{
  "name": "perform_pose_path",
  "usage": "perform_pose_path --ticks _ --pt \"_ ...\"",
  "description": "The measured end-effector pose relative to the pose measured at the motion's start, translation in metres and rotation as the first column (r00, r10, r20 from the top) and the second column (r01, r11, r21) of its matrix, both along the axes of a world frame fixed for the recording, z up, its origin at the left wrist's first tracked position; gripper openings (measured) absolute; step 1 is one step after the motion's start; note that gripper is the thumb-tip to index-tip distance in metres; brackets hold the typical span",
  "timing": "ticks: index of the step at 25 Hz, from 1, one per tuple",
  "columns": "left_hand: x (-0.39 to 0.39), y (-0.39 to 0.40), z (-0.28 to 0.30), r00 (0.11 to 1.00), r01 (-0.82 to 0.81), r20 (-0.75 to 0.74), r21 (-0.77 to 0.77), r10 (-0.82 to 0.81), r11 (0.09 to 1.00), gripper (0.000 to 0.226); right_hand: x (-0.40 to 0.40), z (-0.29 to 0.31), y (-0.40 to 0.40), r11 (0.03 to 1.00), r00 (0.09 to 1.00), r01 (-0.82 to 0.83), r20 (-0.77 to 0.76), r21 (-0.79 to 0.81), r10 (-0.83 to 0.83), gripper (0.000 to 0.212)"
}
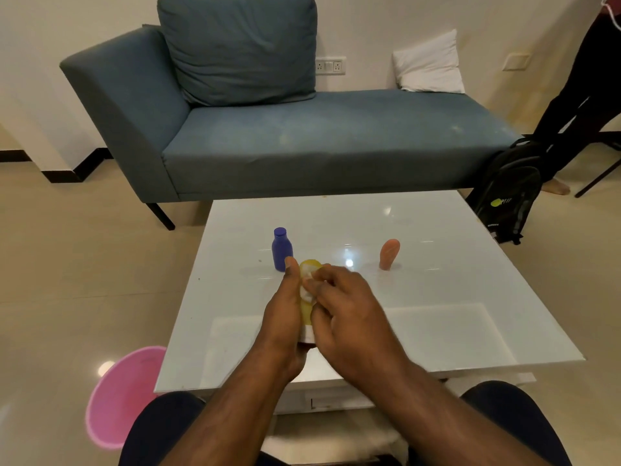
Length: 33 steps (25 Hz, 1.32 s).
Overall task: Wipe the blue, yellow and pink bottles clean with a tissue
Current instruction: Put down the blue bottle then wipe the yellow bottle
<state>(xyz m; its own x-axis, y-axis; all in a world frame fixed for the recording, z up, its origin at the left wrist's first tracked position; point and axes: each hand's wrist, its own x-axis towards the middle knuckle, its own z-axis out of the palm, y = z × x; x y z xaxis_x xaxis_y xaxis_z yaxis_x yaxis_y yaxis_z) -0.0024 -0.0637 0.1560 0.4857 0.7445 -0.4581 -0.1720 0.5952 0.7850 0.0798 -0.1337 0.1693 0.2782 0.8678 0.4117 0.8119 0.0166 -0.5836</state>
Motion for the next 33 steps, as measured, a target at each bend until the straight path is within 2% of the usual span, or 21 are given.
perform_pose_path --ticks 3,5,8,11,13,17,21,24,27,28,31,33 --pt "-0.004 0.003 -0.003 0.998 0.023 0.058 -0.059 -0.020 0.998 0.072 -0.009 -0.002 -0.011 0.997 0.992 -0.073 0.103 -0.025 0.075 0.033" --pt "-0.005 0.002 -0.004 0.998 0.038 0.055 -0.067 -0.034 0.997 0.066 0.003 -0.003 -0.003 0.999 0.993 -0.037 0.108 -0.011 0.038 0.028" --pt "-0.004 0.003 0.001 0.997 0.027 0.069 -0.099 -0.021 0.995 0.061 0.003 0.000 0.002 0.999 1.000 0.009 0.016 -0.048 -0.009 0.028" --pt "-0.002 0.016 0.003 0.995 -0.026 0.091 -0.096 0.034 0.995 0.066 -0.017 -0.009 -0.018 0.994 0.988 -0.098 0.113 -0.053 0.103 0.025" --pt "-0.001 0.021 0.002 0.993 -0.065 0.090 -0.107 0.075 0.992 0.063 -0.013 -0.014 -0.019 0.993 0.987 -0.107 0.114 -0.050 0.112 0.024" --pt "0.001 0.016 0.007 0.977 -0.123 0.147 -0.197 0.154 0.973 0.059 -0.002 -0.012 -0.006 0.999 0.998 0.035 -0.046 0.027 -0.034 0.023" --pt "0.005 0.017 0.015 0.936 -0.196 0.219 -0.325 0.275 0.925 0.055 -0.015 -0.016 -0.014 0.996 0.999 -0.019 0.034 0.092 0.015 0.020" --pt "0.006 0.012 0.022 0.927 -0.196 0.238 -0.351 0.289 0.916 0.043 -0.006 -0.019 -0.007 0.982 0.994 -0.028 0.113 0.188 0.007 0.022" --pt "0.007 0.009 0.028 0.914 -0.210 0.254 -0.367 0.315 0.906 0.039 -0.003 -0.018 -0.003 0.968 0.997 0.076 -0.016 0.240 -0.074 0.019" --pt "0.007 0.009 0.028 0.902 -0.212 0.276 -0.388 0.333 0.897 0.039 -0.006 -0.019 -0.002 0.968 0.997 0.073 -0.021 0.239 -0.069 0.020" --pt "0.006 0.010 0.024 0.887 -0.202 0.299 -0.434 0.352 0.878 0.042 -0.009 -0.023 -0.002 0.973 0.995 -0.028 0.104 0.231 0.003 0.025" --pt "0.007 0.010 0.023 0.875 -0.215 0.313 -0.435 0.370 0.875 0.040 -0.001 -0.022 0.000 0.973 1.000 0.030 -0.001 0.229 -0.031 0.014"
